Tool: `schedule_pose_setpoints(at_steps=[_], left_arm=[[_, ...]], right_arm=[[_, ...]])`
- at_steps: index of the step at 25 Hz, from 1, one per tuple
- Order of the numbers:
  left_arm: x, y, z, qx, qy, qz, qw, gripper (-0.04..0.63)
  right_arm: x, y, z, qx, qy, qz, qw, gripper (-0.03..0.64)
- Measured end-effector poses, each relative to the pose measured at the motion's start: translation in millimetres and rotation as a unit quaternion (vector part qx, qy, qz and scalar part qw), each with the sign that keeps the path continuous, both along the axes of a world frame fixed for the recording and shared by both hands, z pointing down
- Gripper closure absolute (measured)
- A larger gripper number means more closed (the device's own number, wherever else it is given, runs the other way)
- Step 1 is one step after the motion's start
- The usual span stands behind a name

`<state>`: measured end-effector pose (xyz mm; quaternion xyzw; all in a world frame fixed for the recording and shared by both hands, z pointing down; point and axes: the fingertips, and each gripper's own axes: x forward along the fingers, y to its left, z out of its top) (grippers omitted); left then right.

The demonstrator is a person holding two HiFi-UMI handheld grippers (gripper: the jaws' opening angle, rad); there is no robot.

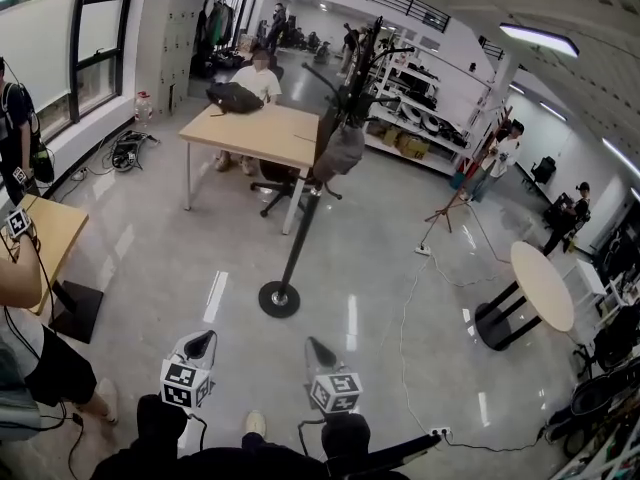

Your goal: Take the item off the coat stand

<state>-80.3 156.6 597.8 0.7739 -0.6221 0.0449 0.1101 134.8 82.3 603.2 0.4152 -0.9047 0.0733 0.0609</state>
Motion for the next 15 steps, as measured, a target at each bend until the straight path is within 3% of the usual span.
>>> schedule_pose_setpoints(at_steps=[15], left_arm=[[8, -105, 3, -0.009, -0.02, -0.001, 0.9998, 0.592]], right_arm=[[-2, -104, 9, -0.008, -0.018, -0.012, 1.0, 0.615]])
